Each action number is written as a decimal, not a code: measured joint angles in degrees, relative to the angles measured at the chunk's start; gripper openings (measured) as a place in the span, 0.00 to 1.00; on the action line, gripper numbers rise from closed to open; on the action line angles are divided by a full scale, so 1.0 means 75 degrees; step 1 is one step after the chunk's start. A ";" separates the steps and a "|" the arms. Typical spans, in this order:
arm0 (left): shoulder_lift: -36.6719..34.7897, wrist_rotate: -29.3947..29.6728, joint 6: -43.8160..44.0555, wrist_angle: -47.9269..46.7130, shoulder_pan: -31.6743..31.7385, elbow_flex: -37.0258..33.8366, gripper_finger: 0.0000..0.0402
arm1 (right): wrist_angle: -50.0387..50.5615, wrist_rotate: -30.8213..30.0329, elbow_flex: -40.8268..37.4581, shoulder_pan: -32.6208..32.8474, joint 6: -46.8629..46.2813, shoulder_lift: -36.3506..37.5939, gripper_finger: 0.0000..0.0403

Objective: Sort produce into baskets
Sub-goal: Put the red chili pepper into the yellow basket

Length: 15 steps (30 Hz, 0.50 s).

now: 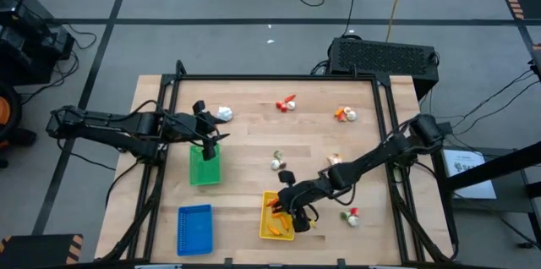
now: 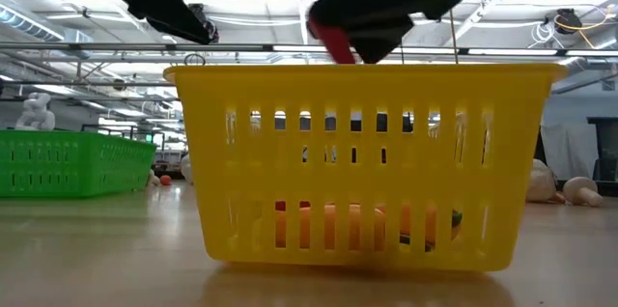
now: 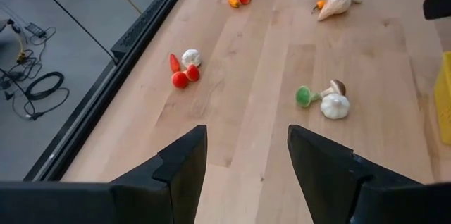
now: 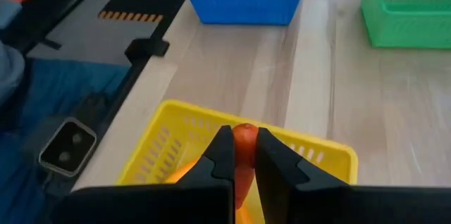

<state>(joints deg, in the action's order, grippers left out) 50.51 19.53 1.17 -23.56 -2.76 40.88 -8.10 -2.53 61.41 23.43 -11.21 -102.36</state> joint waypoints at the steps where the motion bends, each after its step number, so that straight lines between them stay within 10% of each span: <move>1: 0.0002 0.0000 -0.0001 -0.0006 0.0000 -0.0001 0.51 | -0.0034 0.0009 0.0000 -0.0022 -0.0013 -0.0010 0.05; 15: -0.0001 0.0000 0.0000 -0.0132 0.0000 0.0000 0.51 | 0.0454 0.0186 0.0000 -0.0153 -0.0389 -0.0007 0.21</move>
<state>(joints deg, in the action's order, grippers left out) 50.50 19.53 1.17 -24.55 -2.76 40.88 -4.70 -1.13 61.41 22.28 -14.13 -102.41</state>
